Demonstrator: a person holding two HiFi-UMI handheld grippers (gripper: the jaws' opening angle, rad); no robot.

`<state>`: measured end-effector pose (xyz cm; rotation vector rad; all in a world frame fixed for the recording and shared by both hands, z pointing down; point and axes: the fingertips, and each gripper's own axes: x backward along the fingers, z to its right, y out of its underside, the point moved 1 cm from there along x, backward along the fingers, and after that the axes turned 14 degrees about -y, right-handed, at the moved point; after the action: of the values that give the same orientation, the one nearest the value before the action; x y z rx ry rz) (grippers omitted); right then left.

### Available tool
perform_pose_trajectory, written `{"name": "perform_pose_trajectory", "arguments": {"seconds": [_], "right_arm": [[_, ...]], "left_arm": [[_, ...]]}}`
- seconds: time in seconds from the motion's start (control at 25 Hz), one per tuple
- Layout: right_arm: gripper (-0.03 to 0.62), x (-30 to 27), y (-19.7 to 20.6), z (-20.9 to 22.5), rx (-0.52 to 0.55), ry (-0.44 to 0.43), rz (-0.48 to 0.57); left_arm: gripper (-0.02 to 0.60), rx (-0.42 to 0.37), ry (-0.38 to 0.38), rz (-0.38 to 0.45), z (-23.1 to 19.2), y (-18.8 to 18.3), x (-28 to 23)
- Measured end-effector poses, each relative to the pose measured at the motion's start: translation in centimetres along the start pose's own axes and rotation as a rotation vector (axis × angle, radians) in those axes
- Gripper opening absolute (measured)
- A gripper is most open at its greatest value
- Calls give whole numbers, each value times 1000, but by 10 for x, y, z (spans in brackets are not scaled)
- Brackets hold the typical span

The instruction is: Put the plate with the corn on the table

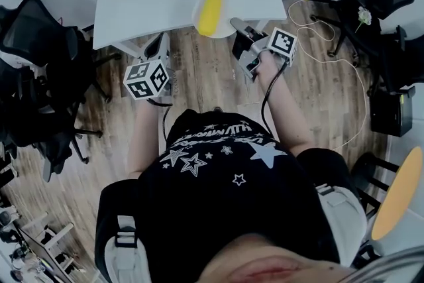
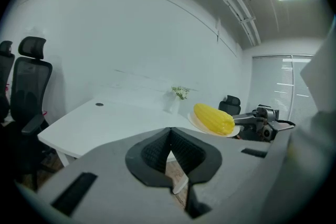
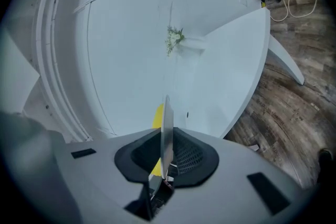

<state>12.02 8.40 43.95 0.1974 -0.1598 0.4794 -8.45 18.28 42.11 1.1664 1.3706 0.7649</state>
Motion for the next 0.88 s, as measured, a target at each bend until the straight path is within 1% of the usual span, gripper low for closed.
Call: {"name": "perform_pose_trajectory", "arguments": {"seconds": [0.12, 0.36, 0.6, 0.88], "right_arm": [[51, -2, -9, 4, 7, 0, -8], [51, -8, -34, 19, -3, 13, -1], [52, -26, -52, 33, -1, 23, 27], [51, -66, -92, 52, 19, 19, 59]], "left_arm": [[6, 5, -2, -6, 2, 4, -6], [6, 14, -12, -43, 3, 8, -34], [6, 17, 25, -46, -1, 0, -73], [6, 6, 81, -55, -5, -22, -146]]}}
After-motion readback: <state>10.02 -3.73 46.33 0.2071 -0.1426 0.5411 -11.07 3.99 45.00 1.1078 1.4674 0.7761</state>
